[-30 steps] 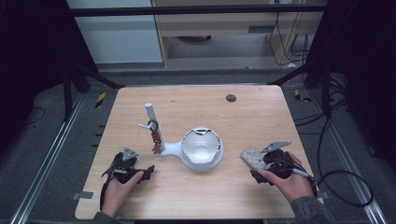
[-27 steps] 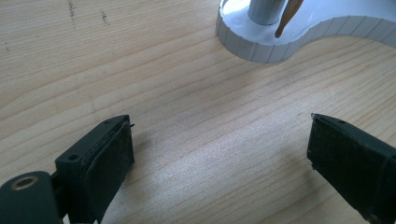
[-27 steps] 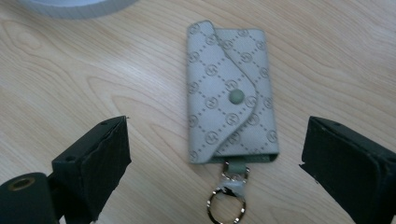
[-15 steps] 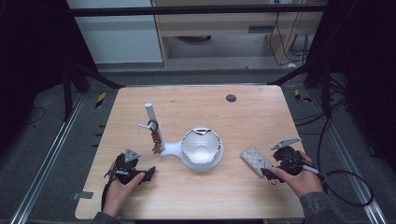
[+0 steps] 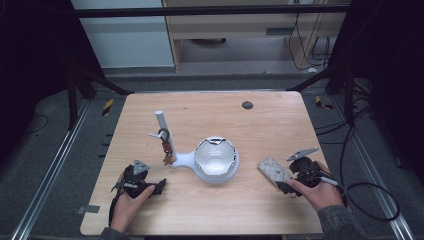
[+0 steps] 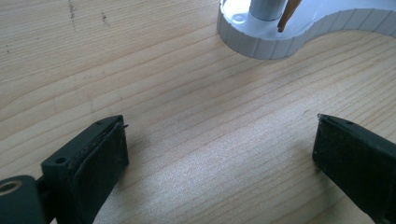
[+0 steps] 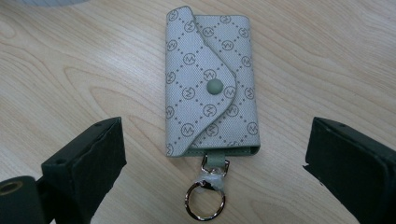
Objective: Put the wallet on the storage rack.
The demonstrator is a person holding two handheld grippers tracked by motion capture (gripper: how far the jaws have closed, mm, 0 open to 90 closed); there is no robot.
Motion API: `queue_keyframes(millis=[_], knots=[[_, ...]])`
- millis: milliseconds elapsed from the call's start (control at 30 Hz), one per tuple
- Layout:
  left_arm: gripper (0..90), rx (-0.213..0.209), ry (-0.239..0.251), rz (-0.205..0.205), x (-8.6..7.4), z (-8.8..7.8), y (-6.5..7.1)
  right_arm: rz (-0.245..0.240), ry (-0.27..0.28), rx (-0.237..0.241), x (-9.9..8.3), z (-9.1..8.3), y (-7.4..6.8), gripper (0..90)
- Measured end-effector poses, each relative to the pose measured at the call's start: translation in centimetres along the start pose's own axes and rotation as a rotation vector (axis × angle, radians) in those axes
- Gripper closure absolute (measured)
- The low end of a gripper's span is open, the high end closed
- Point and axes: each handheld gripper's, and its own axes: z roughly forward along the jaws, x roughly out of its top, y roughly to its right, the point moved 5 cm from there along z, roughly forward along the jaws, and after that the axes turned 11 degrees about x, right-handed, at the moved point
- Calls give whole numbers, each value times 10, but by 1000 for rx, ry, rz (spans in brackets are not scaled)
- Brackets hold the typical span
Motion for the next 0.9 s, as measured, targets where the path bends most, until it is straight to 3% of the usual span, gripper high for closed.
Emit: queue_keyframes(millis=[500, 900], knots=[[21, 4, -1, -2, 0, 0, 1, 29, -85, 32, 4, 18, 6, 79], [16, 3, -2, 2, 0, 0, 1, 75, -161, 30, 6, 33, 13, 130]])
